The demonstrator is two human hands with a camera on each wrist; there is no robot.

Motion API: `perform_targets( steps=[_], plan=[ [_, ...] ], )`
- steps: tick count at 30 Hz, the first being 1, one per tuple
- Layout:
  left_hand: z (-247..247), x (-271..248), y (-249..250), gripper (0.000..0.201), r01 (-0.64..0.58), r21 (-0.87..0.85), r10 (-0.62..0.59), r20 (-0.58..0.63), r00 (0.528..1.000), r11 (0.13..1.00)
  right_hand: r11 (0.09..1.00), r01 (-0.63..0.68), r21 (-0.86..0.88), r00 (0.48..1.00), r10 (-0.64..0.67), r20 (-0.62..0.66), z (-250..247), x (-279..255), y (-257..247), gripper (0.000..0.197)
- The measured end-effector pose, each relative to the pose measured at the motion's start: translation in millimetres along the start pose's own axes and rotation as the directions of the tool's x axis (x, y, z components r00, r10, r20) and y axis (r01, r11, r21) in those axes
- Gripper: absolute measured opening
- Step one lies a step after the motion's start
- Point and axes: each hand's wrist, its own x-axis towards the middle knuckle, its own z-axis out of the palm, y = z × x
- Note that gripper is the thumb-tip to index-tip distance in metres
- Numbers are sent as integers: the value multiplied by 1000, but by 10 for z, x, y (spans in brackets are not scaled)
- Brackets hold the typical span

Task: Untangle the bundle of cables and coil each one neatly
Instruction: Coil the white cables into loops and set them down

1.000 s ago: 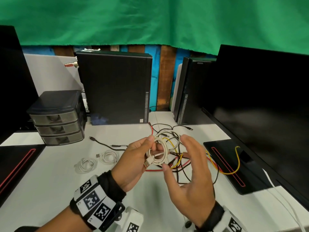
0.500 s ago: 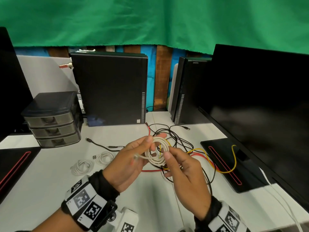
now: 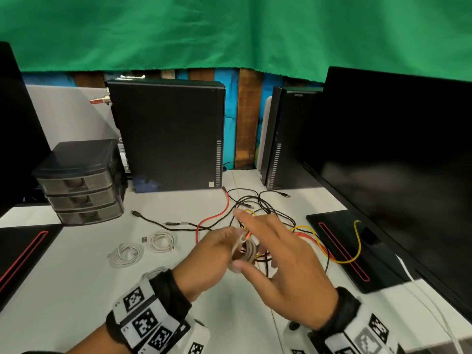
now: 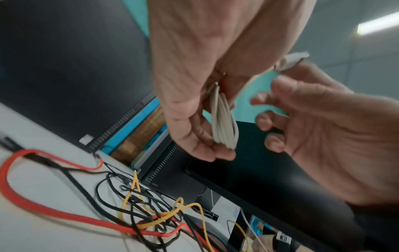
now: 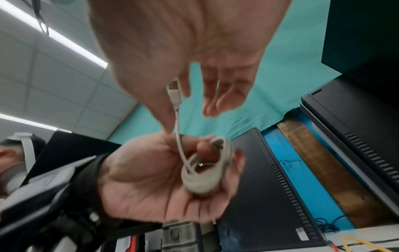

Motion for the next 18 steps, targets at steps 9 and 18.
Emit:
perform_targets(
  steps=[9,18],
  plan=[
    [67,-63,44,35,50,93,-56,66,996,994,906,-139,399,985,170,-42,-36,45,86,3],
    [264,-142,-27,65,76,-125,-81,-34,996,989,922,-218,320,933,293,-210,217,-55,17,14]
  ],
)
